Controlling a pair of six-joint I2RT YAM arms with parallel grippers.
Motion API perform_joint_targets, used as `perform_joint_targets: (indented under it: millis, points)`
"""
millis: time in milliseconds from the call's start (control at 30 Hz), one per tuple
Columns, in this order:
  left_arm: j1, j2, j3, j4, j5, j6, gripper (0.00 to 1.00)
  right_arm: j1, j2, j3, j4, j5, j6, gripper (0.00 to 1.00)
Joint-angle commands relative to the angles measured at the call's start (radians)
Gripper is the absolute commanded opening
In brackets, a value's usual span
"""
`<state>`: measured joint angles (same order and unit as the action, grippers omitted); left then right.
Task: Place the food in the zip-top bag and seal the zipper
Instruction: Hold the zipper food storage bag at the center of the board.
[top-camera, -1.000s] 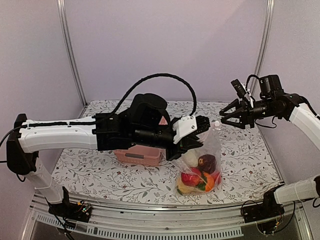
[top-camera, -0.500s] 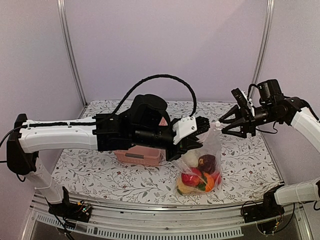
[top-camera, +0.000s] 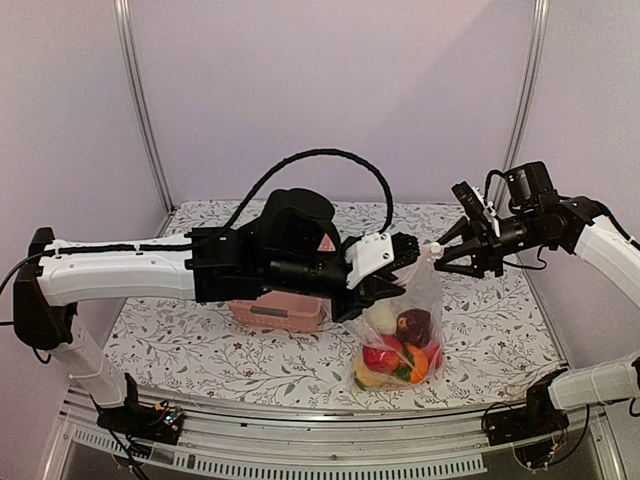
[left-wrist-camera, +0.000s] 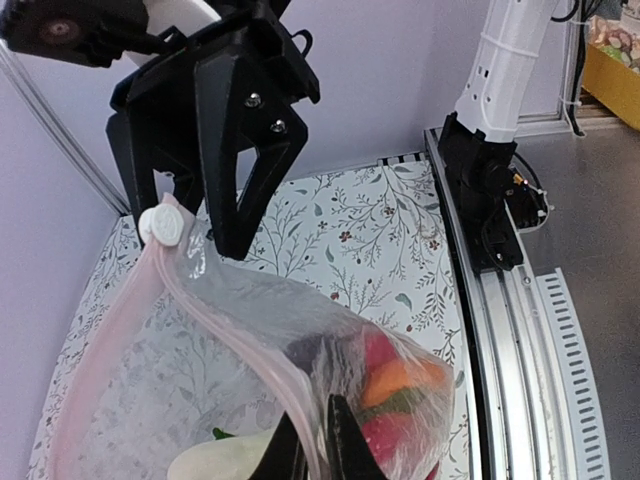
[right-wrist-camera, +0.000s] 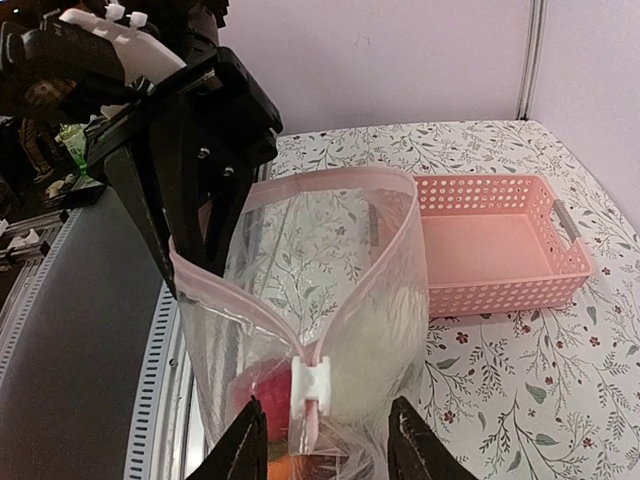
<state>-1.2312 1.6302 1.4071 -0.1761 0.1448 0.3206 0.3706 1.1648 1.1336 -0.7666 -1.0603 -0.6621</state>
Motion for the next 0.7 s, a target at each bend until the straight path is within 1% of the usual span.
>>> perform_joint_targets:
  millis: [0,133,233,367,467,500,533,633,667]
  points:
    - [0.002,-0.005,-0.007,0.008,-0.007,0.005,0.08,0.017,0.022,-0.012,0.026,-0.006,0.031,0.39]
    - [0.002,-0.005,-0.009,0.01,-0.008,0.005,0.08,0.021,0.033,-0.012,0.042,-0.004,0.044,0.32]
    - [0.002,-0.003,-0.01,0.009,-0.01,0.006,0.08,0.022,0.033,-0.009,0.05,-0.002,0.057,0.24]
    - [0.004,-0.004,-0.007,0.002,-0.035,0.008,0.08,0.022,0.021,0.002,0.045,0.027,0.065,0.17]
    - [0.012,-0.004,-0.001,-0.009,-0.078,-0.004,0.09,0.022,0.0,0.022,0.027,0.074,0.06,0.04]
    - [0.016,-0.004,0.002,-0.013,-0.107,-0.014,0.08,0.021,-0.008,0.033,0.018,0.089,0.057,0.01]
    - [0.022,-0.004,0.006,-0.02,-0.134,-0.027,0.1,0.022,-0.016,0.05,0.003,0.107,0.053,0.0]
    - [0.052,-0.01,0.017,-0.044,-0.244,-0.064,0.13,0.021,-0.031,0.092,-0.028,0.146,0.036,0.0]
    - [0.065,-0.015,0.018,-0.048,-0.267,-0.077,0.16,0.021,-0.037,0.103,-0.033,0.153,0.035,0.0]
